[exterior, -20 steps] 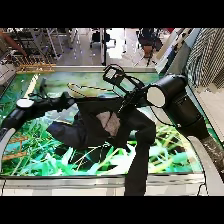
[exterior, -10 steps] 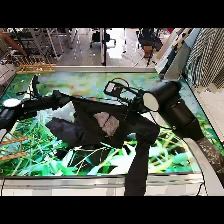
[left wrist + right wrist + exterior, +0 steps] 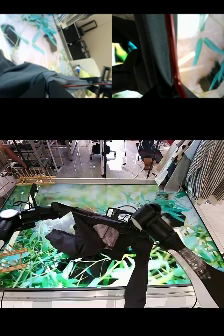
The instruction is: Fold the clothes and pants, and hang the long-sleeved shirts on hangers.
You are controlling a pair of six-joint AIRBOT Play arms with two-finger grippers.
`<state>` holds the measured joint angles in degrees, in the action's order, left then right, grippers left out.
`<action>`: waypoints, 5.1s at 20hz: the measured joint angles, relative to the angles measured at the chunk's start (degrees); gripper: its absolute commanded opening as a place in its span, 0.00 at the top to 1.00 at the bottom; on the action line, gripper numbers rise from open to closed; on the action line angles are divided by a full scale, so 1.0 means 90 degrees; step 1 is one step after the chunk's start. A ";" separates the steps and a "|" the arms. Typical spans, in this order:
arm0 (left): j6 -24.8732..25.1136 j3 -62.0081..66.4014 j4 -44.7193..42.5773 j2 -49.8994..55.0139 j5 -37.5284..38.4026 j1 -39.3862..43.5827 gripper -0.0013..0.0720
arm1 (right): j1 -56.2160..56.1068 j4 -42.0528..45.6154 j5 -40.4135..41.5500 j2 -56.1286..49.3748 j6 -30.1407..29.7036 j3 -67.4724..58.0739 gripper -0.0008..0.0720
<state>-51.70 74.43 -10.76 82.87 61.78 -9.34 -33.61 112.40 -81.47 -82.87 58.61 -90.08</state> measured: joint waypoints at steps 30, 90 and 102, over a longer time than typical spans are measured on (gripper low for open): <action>-0.0296 0.0901 -0.0449 -0.3706 0.0593 0.0653 0.42 | 0.1273 -0.1729 0.3337 0.2057 0.5302 -0.0481 0.96; -0.1814 0.0889 -0.4481 -0.3461 0.2438 -0.0233 0.68 | 1.0547 -0.6467 0.2249 0.2679 0.3359 -0.2676 0.32; -0.2769 0.0882 -0.7526 -0.3444 0.2025 -0.0233 0.67 | 0.3325 -0.5510 0.1188 0.2137 0.1525 -0.0075 0.96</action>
<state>-76.62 82.37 -78.50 51.88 80.01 -11.44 -3.68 62.81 -70.78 -63.64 72.34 -90.76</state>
